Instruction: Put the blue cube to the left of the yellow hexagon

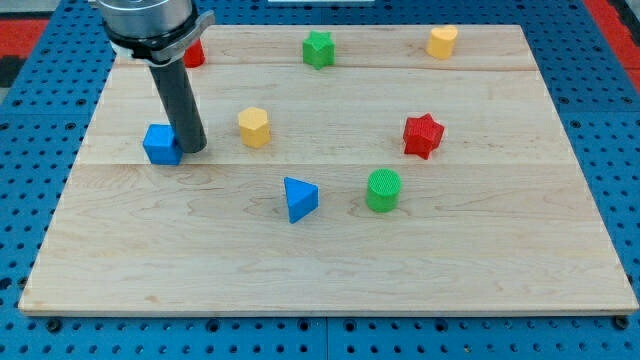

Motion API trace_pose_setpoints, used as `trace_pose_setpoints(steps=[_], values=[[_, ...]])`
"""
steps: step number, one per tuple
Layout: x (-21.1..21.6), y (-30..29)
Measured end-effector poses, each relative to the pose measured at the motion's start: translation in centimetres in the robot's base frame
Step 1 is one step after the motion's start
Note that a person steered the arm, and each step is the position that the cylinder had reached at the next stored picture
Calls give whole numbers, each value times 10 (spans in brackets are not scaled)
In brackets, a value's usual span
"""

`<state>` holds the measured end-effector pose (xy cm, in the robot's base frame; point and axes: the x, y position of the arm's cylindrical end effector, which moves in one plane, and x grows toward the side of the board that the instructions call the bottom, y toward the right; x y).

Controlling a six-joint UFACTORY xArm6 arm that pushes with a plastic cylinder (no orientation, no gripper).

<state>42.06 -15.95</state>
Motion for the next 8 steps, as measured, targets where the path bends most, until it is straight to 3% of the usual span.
trace_pose_setpoints(steps=[2,4,7,8], values=[[40,-27],[3,-48],[10,-44],[11,-11]])
